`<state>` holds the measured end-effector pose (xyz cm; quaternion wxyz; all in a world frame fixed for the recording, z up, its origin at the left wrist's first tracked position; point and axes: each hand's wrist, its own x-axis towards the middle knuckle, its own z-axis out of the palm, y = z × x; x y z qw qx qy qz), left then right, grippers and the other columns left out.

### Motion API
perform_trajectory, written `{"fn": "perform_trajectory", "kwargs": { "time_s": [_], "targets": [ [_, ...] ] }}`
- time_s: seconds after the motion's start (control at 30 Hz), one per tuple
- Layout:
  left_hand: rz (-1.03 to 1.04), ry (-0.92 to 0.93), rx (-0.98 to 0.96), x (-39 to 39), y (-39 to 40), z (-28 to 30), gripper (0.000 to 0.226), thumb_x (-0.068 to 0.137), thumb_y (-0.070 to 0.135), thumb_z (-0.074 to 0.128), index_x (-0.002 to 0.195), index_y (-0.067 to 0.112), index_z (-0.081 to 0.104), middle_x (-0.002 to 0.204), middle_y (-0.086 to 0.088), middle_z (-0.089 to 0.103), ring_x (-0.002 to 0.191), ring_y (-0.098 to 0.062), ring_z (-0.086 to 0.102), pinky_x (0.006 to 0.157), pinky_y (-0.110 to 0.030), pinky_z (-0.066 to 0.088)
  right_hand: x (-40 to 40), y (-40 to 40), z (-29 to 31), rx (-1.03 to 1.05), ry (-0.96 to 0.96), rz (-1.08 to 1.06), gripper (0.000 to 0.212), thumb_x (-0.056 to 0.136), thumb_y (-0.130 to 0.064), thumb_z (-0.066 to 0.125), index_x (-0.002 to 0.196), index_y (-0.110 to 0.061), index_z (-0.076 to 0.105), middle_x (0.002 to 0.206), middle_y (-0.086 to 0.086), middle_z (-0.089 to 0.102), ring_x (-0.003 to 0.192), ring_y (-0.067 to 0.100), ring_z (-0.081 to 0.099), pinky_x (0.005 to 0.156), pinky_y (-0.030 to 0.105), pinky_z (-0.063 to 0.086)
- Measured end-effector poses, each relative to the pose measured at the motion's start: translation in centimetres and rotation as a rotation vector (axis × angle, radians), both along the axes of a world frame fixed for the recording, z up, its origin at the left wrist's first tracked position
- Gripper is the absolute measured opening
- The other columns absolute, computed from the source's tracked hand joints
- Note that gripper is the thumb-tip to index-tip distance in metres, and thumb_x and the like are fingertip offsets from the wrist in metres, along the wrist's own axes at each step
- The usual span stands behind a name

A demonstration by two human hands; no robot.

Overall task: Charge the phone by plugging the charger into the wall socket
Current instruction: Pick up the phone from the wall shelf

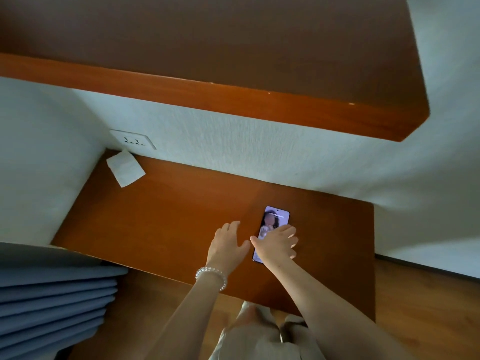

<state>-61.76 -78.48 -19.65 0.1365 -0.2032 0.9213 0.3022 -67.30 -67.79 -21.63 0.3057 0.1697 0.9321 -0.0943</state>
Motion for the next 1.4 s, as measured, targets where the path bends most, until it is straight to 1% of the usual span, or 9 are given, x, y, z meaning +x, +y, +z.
{"fn": "perform_trajectory", "kwargs": {
  "time_s": [0.3, 0.47, 0.57, 0.63, 0.77, 0.87, 1.07, 1.23, 1.4],
  "targets": [
    [0.011, 0.029, 0.009, 0.4, -0.9, 0.2, 0.055, 0.088, 0.034, 0.057, 0.138, 0.021, 0.038, 0.135, 0.001, 0.049, 0.123, -0.015, 0.045, 0.095, -0.029, 0.048, -0.7, -0.5, 0.2, -0.080, -0.019, -0.102, 0.104, 0.070, -0.052, 0.071, 0.141, -0.005, 0.011, 0.137, 0.021, 0.029, 0.118, 0.035, 0.043, 0.087, 0.042, 0.050],
    [-0.007, 0.047, -0.003, -0.1, -0.9, 0.6, 0.055, 0.087, 0.034, 0.057, 0.137, 0.022, 0.038, 0.134, 0.002, 0.050, 0.122, -0.014, 0.045, 0.093, -0.029, 0.049, -0.7, 0.3, 0.0, -0.092, 0.007, -0.049, 0.106, 0.069, -0.054, 0.072, 0.141, -0.007, 0.010, 0.131, 0.020, 0.037, 0.111, 0.029, 0.049, 0.077, 0.030, 0.047],
    [-0.012, 0.054, -0.014, -0.6, -0.8, 0.8, 0.056, 0.087, 0.035, 0.059, 0.137, 0.023, 0.038, 0.133, 0.003, 0.051, 0.120, -0.014, 0.046, 0.092, -0.029, 0.049, -1.1, 1.1, 0.2, -0.156, 0.025, -0.033, 0.104, 0.068, -0.049, 0.075, 0.140, -0.010, 0.011, 0.125, 0.020, 0.042, 0.100, 0.026, 0.056, 0.074, 0.029, 0.053],
    [-0.022, 0.063, -0.015, -1.0, -0.6, 1.0, 0.056, 0.087, 0.035, 0.059, 0.137, 0.023, 0.039, 0.132, 0.003, 0.051, 0.119, -0.014, 0.047, 0.092, -0.027, 0.049, -1.5, 1.9, 0.3, -0.243, 0.016, -0.053, 0.099, 0.066, -0.045, 0.077, 0.136, -0.010, 0.016, 0.120, 0.018, 0.044, 0.093, 0.023, 0.057, 0.066, 0.026, 0.050],
    [-0.022, 0.091, 0.002, -1.8, -0.6, 1.5, 0.056, 0.087, 0.034, 0.061, 0.136, 0.022, 0.040, 0.131, 0.002, 0.052, 0.119, -0.012, 0.047, 0.091, -0.024, 0.046, -2.7, 3.7, 1.6, -0.624, 0.005, -0.160, 0.073, 0.067, -0.027, 0.078, 0.117, -0.009, 0.028, 0.089, 0.003, 0.049, 0.071, 0.009, 0.051, 0.055, 0.018, 0.042],
    [-0.040, 0.119, 0.015, -2.8, -0.5, 2.3, 0.055, 0.087, 0.034, 0.062, 0.136, 0.022, 0.040, 0.130, 0.002, 0.053, 0.119, -0.012, 0.047, 0.094, -0.026, 0.046, -3.8, 5.6, 3.6, -0.754, 0.064, -0.133, 0.076, 0.062, -0.020, 0.078, 0.119, -0.014, 0.027, 0.096, 0.004, 0.049, 0.077, 0.010, 0.051, 0.058, 0.019, 0.043],
    [-0.158, 0.191, 0.002, -5.5, 1.7, 4.8, 0.048, 0.088, 0.032, 0.060, 0.132, 0.018, 0.046, 0.126, -0.002, 0.055, 0.115, -0.014, 0.051, 0.093, -0.026, 0.045, -3.8, 10.2, 8.2, -0.496, 0.374, 0.111, 0.064, 0.060, -0.030, 0.073, 0.110, -0.014, 0.036, 0.091, 0.001, 0.052, 0.077, 0.013, 0.057, 0.066, 0.026, 0.053],
    [-0.356, 0.280, -0.062, -6.9, 6.2, 7.8, 0.043, 0.089, 0.028, 0.058, 0.130, 0.016, 0.049, 0.128, -0.002, 0.055, 0.119, -0.018, 0.048, 0.097, -0.031, 0.043, -1.8, 17.3, 11.3, -0.095, 0.631, 0.495, 0.066, 0.070, -0.035, 0.072, 0.120, -0.014, 0.036, 0.104, 0.004, 0.048, 0.092, 0.021, 0.049, 0.077, 0.034, 0.040],
    [-0.674, 0.376, -0.199, -6.8, 13.8, 9.9, 0.037, 0.092, 0.033, 0.049, 0.126, 0.021, 0.053, 0.136, 0.004, 0.051, 0.124, -0.015, 0.046, 0.104, -0.030, 0.039, 3.2, 25.9, 12.5, 0.099, 0.698, 0.430, 0.081, 0.050, -0.034, 0.083, 0.114, -0.017, 0.036, 0.092, 0.008, 0.059, 0.080, 0.026, 0.055, 0.069, 0.038, 0.044]
  ]
}}
